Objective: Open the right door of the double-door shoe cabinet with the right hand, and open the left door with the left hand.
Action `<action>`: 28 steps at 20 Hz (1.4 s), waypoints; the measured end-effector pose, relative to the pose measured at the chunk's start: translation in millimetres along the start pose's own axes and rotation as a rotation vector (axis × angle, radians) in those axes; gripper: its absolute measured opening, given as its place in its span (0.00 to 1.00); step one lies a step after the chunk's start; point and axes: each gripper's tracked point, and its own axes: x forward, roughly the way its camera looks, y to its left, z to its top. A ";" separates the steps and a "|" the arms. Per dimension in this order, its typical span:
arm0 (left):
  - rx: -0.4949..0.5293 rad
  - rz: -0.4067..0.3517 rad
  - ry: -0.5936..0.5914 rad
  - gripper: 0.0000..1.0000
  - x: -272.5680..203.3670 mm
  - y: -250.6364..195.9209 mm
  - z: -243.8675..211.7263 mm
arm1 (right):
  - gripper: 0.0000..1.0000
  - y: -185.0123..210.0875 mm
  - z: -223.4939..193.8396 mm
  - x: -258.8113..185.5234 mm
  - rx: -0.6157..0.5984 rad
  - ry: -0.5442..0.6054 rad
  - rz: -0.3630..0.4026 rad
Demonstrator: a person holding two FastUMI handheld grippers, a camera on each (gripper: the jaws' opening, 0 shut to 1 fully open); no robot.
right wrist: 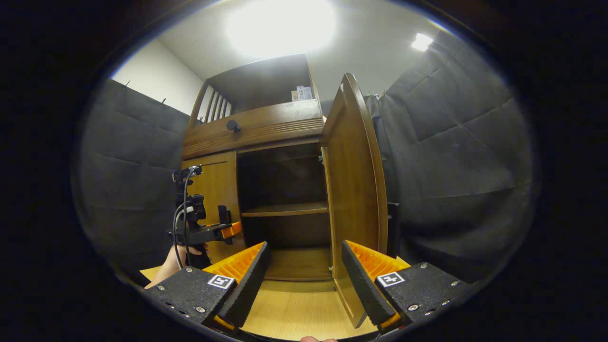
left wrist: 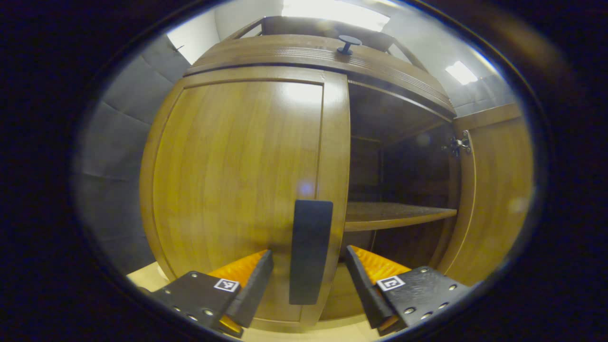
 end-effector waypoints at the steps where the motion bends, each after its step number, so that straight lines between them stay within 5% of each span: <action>1: 0.009 0.004 -0.012 0.79 6.5 3.1 3.6 | 0.93 -0.9 -2.4 1.6 -0.002 0.006 0.000; 2: 0.012 -0.019 -0.014 0.63 9.4 2.2 3.6 | 0.93 -0.2 -5.8 3.1 -0.002 0.013 0.004; 8: 0.038 -0.048 0.005 0.19 13.8 23.3 4.4 | 0.93 7.0 -23.6 11.6 0.067 0.054 0.035; 10: 0.019 -0.045 0.018 0.14 16.7 22.5 13.4 | 0.93 11.2 -26.2 15.4 0.070 0.053 0.040; 11: 0.032 -0.047 0.017 0.21 8.4 25.4 11.7 | 0.93 11.5 -28.8 17.9 0.079 0.057 0.037; 28: -0.018 -0.080 -0.044 0.28 2.0 29.0 20.3 | 0.94 25.5 -50.8 12.0 0.118 0.121 0.120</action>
